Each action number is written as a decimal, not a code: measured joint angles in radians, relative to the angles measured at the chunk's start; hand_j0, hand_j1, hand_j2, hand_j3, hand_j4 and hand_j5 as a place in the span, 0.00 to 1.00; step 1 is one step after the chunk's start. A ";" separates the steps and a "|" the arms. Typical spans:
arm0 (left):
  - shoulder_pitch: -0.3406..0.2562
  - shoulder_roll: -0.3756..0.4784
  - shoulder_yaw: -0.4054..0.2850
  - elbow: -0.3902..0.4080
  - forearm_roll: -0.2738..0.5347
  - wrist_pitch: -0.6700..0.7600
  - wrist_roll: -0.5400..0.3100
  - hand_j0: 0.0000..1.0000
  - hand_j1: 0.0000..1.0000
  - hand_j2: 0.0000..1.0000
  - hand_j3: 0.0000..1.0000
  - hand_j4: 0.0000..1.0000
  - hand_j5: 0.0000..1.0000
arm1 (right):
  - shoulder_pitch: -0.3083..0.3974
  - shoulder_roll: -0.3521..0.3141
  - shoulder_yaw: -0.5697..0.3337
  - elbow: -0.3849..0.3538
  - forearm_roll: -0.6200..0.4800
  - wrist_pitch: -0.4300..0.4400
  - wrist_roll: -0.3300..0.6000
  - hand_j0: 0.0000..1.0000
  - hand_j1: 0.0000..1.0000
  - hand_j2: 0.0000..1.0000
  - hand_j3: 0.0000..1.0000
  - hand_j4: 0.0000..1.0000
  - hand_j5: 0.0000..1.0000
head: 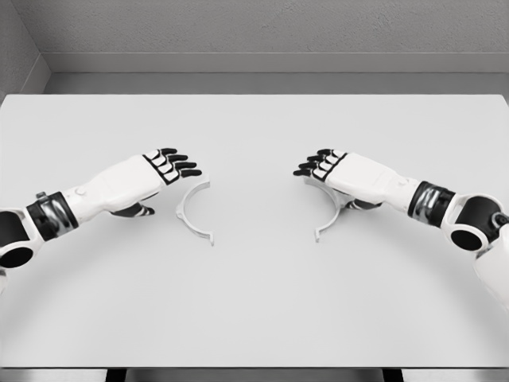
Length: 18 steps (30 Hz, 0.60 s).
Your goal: Assemble PVC drainage pipe clamps
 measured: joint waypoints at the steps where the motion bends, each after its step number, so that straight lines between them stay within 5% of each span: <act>1: -0.002 -0.003 -0.001 0.005 -0.001 0.000 0.000 1.00 1.00 1.00 1.00 1.00 1.00 | 0.000 0.000 0.000 0.000 0.002 0.000 0.000 1.00 1.00 1.00 1.00 1.00 1.00; 18: -0.011 -0.040 -0.007 0.025 -0.004 0.000 0.000 1.00 1.00 1.00 1.00 1.00 1.00 | -0.018 0.001 -0.001 0.032 0.007 0.000 -0.001 1.00 1.00 1.00 1.00 1.00 1.00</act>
